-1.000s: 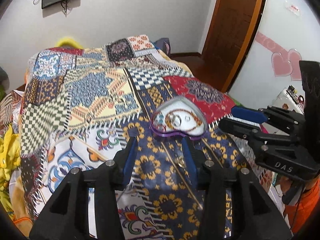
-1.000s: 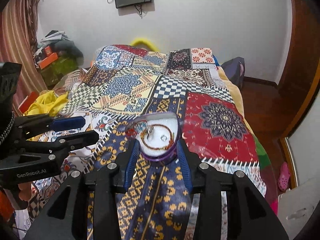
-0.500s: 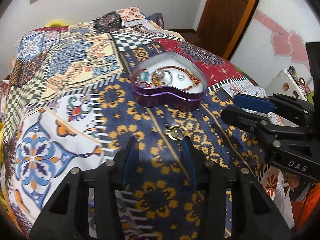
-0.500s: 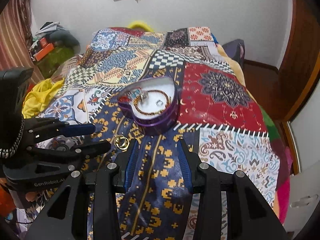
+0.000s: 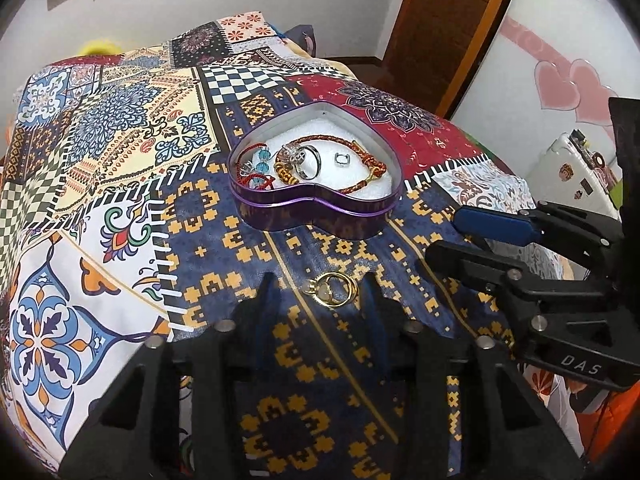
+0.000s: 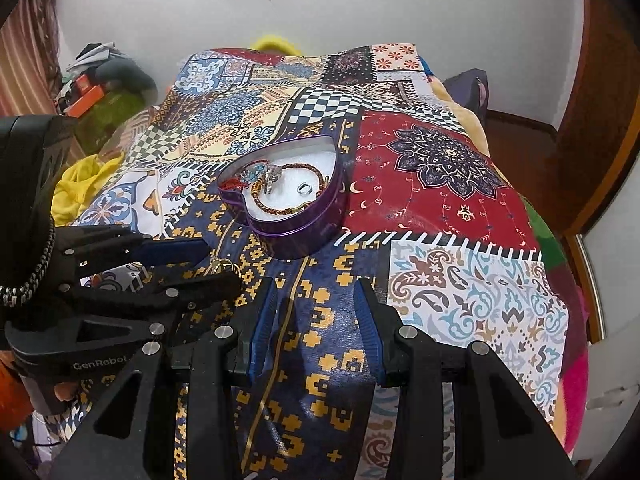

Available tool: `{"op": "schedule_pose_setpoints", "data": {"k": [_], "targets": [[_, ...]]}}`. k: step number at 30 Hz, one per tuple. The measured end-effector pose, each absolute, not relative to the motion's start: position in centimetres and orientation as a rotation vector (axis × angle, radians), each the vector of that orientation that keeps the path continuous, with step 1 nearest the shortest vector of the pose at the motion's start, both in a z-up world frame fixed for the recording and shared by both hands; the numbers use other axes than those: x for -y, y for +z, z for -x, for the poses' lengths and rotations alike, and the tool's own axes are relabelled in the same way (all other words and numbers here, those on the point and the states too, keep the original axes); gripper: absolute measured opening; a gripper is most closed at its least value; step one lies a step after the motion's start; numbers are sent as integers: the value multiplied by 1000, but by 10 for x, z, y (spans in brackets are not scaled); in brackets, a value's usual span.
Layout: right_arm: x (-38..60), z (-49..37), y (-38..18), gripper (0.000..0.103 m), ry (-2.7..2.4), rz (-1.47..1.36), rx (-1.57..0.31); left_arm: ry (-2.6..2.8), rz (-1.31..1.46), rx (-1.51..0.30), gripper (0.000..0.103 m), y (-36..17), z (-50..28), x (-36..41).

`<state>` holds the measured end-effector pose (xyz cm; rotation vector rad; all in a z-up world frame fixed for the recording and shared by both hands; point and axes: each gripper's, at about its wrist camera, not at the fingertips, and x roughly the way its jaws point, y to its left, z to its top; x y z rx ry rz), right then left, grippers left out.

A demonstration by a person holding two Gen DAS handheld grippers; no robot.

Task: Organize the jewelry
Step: 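Lift the open right tool and move it to the remaining gold ring, then lower the right tool onto the gold ring and close it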

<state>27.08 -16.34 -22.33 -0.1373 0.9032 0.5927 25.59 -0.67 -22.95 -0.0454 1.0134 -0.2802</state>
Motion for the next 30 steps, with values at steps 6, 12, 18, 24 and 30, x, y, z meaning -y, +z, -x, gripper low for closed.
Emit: {"op": "schedule_pose_setpoints", "data": {"k": [6, 12, 18, 24, 30], "targets": [[162, -270, -224, 36, 600, 134, -905, -284, 29, -1008, 25, -230, -257, 9], [160, -267, -223, 36, 601, 144, -907, -285, 31, -986, 25, -223, -252, 7], [156, -264, -224, 36, 610, 138, -918, -272, 40, -948, 25, -207, -241, 0], [134, -262, -228, 36, 652, 165, -925, -217, 51, -905, 25, -191, -229, -25], [105, -263, -236, 36, 689, 216, -927, -187, 65, -895, 25, -191, -223, -44]]}}
